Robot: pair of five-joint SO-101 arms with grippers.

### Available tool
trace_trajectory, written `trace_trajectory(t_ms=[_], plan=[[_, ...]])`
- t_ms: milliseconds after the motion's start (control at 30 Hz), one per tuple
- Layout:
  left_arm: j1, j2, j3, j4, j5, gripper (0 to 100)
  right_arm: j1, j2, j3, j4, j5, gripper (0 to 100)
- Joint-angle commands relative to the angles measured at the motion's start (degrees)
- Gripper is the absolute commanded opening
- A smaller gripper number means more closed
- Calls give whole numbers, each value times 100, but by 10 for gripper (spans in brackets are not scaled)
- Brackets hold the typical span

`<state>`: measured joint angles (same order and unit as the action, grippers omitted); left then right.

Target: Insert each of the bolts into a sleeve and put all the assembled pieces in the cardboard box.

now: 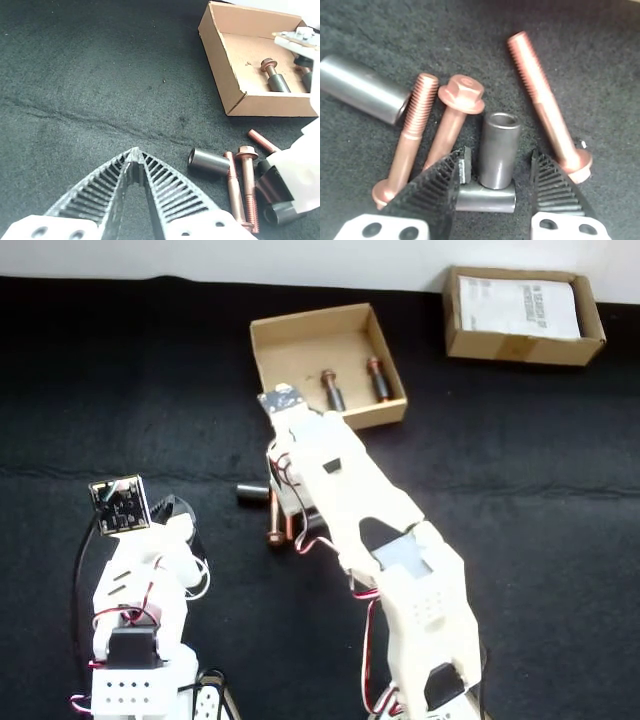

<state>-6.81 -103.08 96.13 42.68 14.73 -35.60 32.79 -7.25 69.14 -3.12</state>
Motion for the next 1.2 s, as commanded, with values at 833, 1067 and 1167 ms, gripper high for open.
trace_trajectory(t_ms=[833, 1067, 1167], plan=[[-75, -31, 92, 9, -53, 17, 268, 110, -1613, 945, 598, 7], [-66, -31, 92, 9, -53, 17, 268, 110, -3284, 2369, 598, 7], [-48, -31, 92, 9, -35, 17, 277, 110, -4040, 3055, 598, 7]])
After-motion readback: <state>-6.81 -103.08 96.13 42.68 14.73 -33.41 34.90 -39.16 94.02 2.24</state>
